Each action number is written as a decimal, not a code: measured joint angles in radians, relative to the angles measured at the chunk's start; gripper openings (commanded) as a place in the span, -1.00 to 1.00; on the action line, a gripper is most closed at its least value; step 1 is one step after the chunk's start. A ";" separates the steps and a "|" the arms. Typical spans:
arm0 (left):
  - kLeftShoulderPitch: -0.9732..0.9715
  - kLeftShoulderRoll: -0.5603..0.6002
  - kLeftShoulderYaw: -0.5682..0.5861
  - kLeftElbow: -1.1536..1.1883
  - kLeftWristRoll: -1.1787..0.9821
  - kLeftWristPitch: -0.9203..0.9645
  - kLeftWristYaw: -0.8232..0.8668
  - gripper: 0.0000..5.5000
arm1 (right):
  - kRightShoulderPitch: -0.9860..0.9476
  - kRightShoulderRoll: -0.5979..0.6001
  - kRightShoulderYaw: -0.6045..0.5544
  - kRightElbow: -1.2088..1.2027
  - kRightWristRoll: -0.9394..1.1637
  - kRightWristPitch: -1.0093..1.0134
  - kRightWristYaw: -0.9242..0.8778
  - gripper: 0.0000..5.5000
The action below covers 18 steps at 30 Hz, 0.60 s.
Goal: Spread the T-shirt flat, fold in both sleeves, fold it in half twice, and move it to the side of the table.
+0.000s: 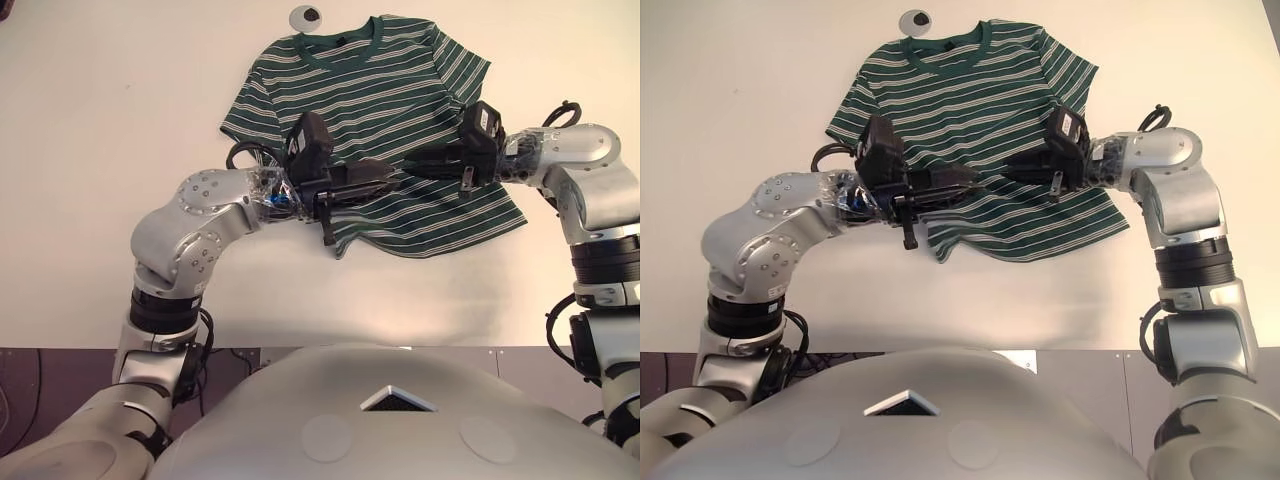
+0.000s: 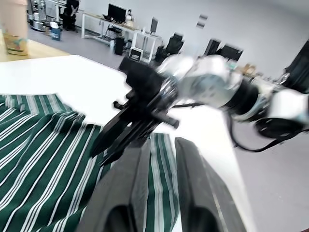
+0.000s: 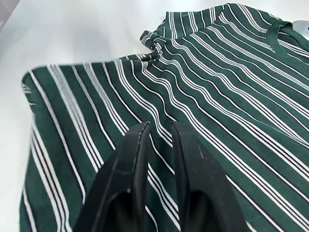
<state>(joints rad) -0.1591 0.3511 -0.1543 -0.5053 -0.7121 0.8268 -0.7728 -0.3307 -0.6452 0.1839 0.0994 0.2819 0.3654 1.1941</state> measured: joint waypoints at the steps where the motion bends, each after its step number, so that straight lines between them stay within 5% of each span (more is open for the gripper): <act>1: 0.000 0.009 0.031 -0.013 -0.028 0.012 0.006 -0.68 | 0.000 0.000 -0.006 0.000 0.000 0.000 0.000 -0.72; 6: 0.003 0.058 0.132 -0.007 -0.057 0.022 0.047 -0.68 | 0.040 -0.017 0.008 -0.092 0.017 0.028 0.050 -0.72; 10: 0.116 0.230 0.149 0.020 0.043 -0.023 -0.001 -0.68 | 0.088 -0.040 0.021 -0.137 0.025 0.040 0.067 -0.72; 14: 0.243 0.360 0.042 0.034 0.174 -0.098 -0.082 -0.68 | 0.089 -0.038 0.011 -0.164 0.043 0.075 0.058 -0.72; 18: 0.253 0.324 -0.086 0.124 0.314 -0.194 -0.045 -0.68 | 0.098 -0.033 -0.025 -0.207 0.110 0.128 0.044 -0.72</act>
<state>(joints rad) 0.0940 0.6749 -0.2406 -0.3816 -0.3977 0.6326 -0.8180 -0.2331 -0.6784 0.1594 -0.1074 0.3919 0.4930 1.2378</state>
